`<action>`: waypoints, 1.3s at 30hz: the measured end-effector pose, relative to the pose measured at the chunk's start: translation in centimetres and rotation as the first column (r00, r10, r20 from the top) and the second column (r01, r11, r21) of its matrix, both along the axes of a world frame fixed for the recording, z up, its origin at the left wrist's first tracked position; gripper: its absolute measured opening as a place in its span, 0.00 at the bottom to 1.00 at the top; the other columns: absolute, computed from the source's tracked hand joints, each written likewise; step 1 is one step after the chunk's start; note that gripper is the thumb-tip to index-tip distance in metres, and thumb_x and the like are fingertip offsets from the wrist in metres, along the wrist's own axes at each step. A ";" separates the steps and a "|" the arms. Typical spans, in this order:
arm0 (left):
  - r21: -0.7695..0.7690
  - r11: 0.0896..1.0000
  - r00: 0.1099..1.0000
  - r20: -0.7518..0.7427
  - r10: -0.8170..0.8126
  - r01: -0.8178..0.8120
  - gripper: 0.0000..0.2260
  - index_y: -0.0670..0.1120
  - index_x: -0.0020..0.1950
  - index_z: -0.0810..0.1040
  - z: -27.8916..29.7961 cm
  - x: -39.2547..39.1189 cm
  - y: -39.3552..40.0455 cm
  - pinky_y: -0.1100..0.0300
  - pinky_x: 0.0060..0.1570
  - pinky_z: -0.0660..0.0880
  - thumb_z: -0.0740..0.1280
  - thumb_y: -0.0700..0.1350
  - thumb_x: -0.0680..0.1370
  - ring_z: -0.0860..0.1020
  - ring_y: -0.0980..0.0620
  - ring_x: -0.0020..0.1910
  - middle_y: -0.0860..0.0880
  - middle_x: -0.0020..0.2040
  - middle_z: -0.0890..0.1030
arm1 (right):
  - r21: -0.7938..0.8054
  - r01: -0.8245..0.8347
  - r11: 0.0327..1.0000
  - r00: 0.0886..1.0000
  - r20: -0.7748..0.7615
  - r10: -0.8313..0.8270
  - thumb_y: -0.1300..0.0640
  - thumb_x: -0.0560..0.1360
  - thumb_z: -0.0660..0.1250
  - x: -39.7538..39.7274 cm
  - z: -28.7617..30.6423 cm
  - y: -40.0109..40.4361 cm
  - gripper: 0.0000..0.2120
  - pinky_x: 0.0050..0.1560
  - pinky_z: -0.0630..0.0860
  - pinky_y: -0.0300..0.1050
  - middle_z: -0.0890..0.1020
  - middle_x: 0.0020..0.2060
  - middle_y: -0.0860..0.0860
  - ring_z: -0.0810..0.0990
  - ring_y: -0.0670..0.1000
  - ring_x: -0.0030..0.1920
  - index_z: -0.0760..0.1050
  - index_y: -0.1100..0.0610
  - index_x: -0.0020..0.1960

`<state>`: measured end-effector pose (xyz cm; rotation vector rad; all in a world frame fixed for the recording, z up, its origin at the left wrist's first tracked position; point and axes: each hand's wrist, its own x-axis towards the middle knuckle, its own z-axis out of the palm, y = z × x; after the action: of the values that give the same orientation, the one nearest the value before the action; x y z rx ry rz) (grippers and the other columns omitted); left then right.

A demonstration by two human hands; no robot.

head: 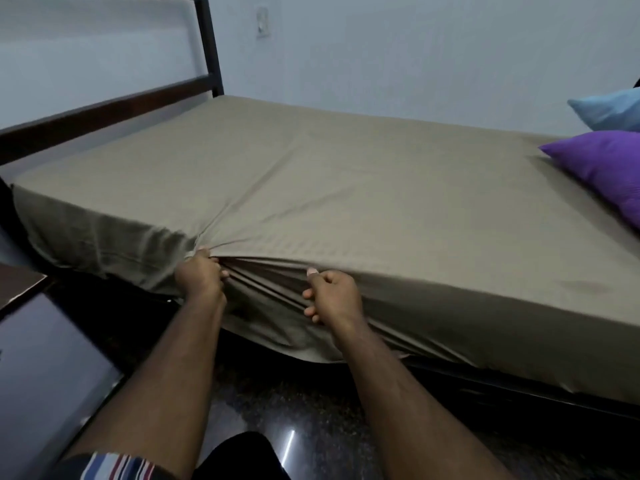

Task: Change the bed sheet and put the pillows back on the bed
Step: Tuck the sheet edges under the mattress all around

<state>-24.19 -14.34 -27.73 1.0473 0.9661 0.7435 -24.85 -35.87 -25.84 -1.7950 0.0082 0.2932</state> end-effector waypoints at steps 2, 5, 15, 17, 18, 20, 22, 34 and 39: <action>-0.007 1.000 1.000 0.020 0.015 -0.015 0.15 0.48 0.36 0.69 -0.6 0.4 -0.6 0.71 0.17 0.58 0.62 0.48 0.82 0.68 0.58 0.15 0.49 0.29 0.70 | 0.056 0.011 0.998 1.000 -0.025 -0.010 0.52 0.81 0.64 -0.3 -0.4 -1.0 0.12 0.21 0.69 0.37 0.81 0.35 0.51 0.77 0.47 0.23 0.76 0.54 0.40; 0.004 1.000 1.000 -0.013 0.007 -0.007 0.19 0.48 0.36 0.70 -1.7 0.0 -3.2 0.68 0.19 0.62 0.57 0.53 0.84 0.70 0.54 0.18 0.48 0.28 0.71 | 0.194 0.098 0.976 0.991 -0.113 -0.077 0.57 0.81 0.64 -0.9 -1.6 -3.5 0.09 0.22 0.69 0.36 0.81 0.34 0.52 0.76 0.45 0.23 0.75 0.56 0.42; 0.481 0.005 0.413 -0.748 -0.520 0.877 0.16 0.51 0.60 0.82 -12.5 -4.9 -21.7 0.56 0.56 0.76 0.65 0.54 0.76 0.79 0.46 0.55 0.47 0.54 0.83 | 0.334 0.701 0.630 0.683 -0.570 -0.457 0.65 0.81 0.60 -4.6 -9.8 -13.3 0.09 0.29 0.78 0.35 0.82 0.40 0.56 0.81 0.51 0.38 0.77 0.62 0.58; 0.437 -0.180 0.353 -0.862 -0.363 0.881 0.17 0.53 0.65 0.77 -12.5 -4.7 -21.5 0.53 0.57 0.75 0.65 0.54 0.77 0.76 0.42 0.58 0.46 0.58 0.78 | 0.442 0.706 0.554 0.684 -0.627 -0.372 0.66 0.81 0.58 -4.4 -9.6 -13.5 0.10 0.37 0.81 0.39 0.82 0.45 0.57 0.82 0.53 0.43 0.74 0.62 0.60; 0.421 -0.228 0.359 -0.894 -0.267 0.878 0.16 0.53 0.64 0.77 -12.4 -4.6 -21.2 0.52 0.55 0.76 0.64 0.55 0.78 0.77 0.41 0.57 0.45 0.57 0.77 | 0.481 0.709 0.516 0.684 -0.648 -0.336 0.66 0.82 0.58 -4.1 -9.5 -13.4 0.09 0.42 0.80 0.42 0.81 0.47 0.58 0.81 0.54 0.45 0.74 0.62 0.59; 0.434 -0.313 0.433 -0.898 -0.076 0.845 0.15 0.54 0.57 0.81 -12.2 -4.3 -20.6 0.49 0.47 0.78 0.63 0.58 0.75 0.80 0.40 0.48 0.45 0.49 0.79 | 0.516 0.731 0.447 0.665 -0.686 -0.295 0.67 0.82 0.57 -3.3 -9.5 -13.3 0.08 0.50 0.77 0.46 0.79 0.54 0.60 0.80 0.55 0.47 0.74 0.64 0.54; 0.447 -0.346 0.498 -0.864 0.072 0.825 0.15 0.54 0.47 0.84 -12.4 -3.7 -19.4 0.50 0.40 0.78 0.63 0.60 0.71 0.81 0.41 0.37 0.46 0.39 0.81 | 0.531 0.746 0.402 0.648 -0.718 -0.255 0.66 0.81 0.56 -2.7 -9.6 -13.2 0.08 0.57 0.76 0.49 0.77 0.60 0.62 0.79 0.56 0.52 0.74 0.65 0.50; 0.306 -0.001 0.302 -0.938 -0.172 0.952 0.14 0.51 0.57 0.82 -11.8 -2.0 -18.3 0.52 0.53 0.78 0.62 0.55 0.79 0.81 0.41 0.56 0.44 0.55 0.84 | 0.500 0.819 0.281 0.569 -0.769 -0.291 0.65 0.76 0.62 0.2 -9.1 -11.2 0.05 0.71 0.67 0.51 0.74 0.68 0.62 0.71 0.61 0.71 0.75 0.62 0.43; -0.283 0.679 0.629 -0.255 -0.734 0.677 0.07 0.44 0.50 0.79 -10.1 -2.7 -21.9 0.64 0.29 0.77 0.62 0.42 0.83 0.79 0.47 0.37 0.42 0.44 0.81 | 0.616 0.764 0.193 0.642 -0.756 -0.128 0.65 0.71 0.60 1.4 -10.0 -11.4 0.06 0.76 0.61 0.54 0.77 0.47 0.52 0.77 0.52 0.53 0.73 0.56 0.43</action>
<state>-26.86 -36.20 -37.86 1.3169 0.7844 -0.2009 -23.42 -47.31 -35.82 -0.3720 0.7225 0.2592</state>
